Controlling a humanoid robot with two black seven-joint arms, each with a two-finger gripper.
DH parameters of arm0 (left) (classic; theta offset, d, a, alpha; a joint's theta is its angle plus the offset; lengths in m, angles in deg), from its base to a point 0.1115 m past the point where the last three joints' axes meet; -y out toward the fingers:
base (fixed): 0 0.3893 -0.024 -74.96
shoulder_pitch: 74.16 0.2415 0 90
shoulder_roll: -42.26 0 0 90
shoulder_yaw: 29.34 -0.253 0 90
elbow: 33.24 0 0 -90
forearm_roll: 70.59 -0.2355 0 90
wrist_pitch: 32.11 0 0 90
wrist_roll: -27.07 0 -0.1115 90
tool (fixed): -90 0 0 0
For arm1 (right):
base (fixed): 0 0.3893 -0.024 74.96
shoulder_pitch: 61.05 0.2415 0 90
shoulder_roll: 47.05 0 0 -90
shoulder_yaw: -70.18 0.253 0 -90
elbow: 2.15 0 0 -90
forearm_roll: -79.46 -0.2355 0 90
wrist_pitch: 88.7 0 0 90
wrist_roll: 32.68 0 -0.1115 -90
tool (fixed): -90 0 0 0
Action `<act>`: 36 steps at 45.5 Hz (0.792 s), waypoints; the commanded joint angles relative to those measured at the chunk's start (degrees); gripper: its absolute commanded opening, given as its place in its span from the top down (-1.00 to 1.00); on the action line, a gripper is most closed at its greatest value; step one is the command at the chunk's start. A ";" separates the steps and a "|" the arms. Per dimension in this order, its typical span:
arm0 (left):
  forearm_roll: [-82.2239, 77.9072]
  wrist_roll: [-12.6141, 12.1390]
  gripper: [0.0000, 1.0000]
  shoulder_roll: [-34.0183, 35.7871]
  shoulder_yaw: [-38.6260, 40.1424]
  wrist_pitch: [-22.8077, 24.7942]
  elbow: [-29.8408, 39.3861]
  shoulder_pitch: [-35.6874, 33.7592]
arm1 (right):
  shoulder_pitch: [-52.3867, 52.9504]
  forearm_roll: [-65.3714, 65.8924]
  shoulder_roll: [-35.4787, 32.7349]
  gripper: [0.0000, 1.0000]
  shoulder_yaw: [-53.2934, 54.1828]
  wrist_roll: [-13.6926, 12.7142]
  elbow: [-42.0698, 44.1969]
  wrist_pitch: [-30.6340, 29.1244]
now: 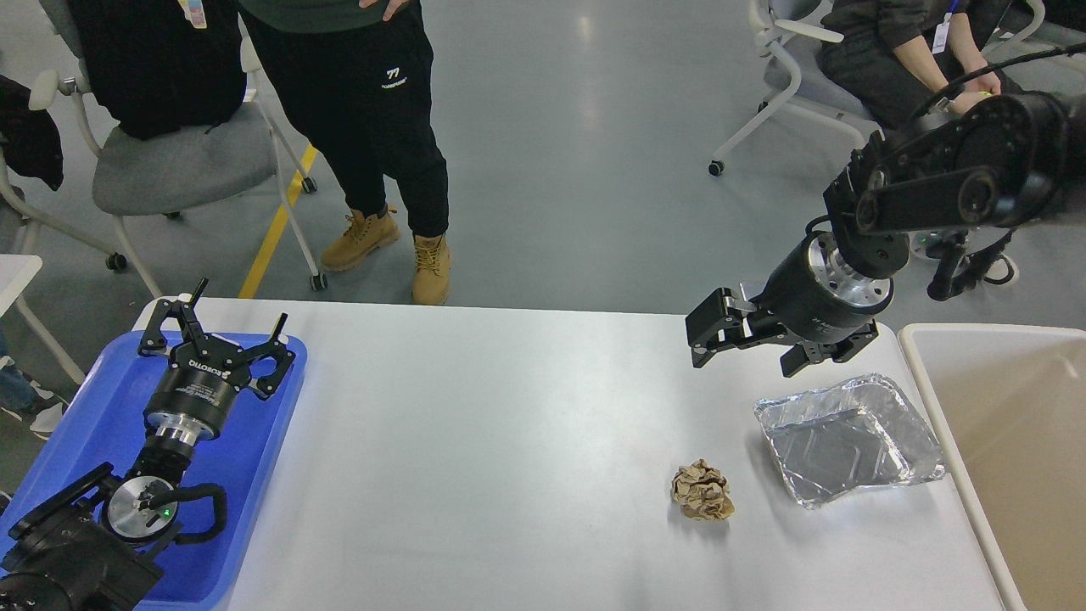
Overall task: Tidy desktop
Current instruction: 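Move the right gripper toward the silver foil tray, opening it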
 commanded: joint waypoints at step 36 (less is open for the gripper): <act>0.00 0.01 -0.98 0.09 0.00 0.00 0.00 0.06 | -1.13 0.68 -1.66 -1.00 -0.87 0.00 2.46 -0.87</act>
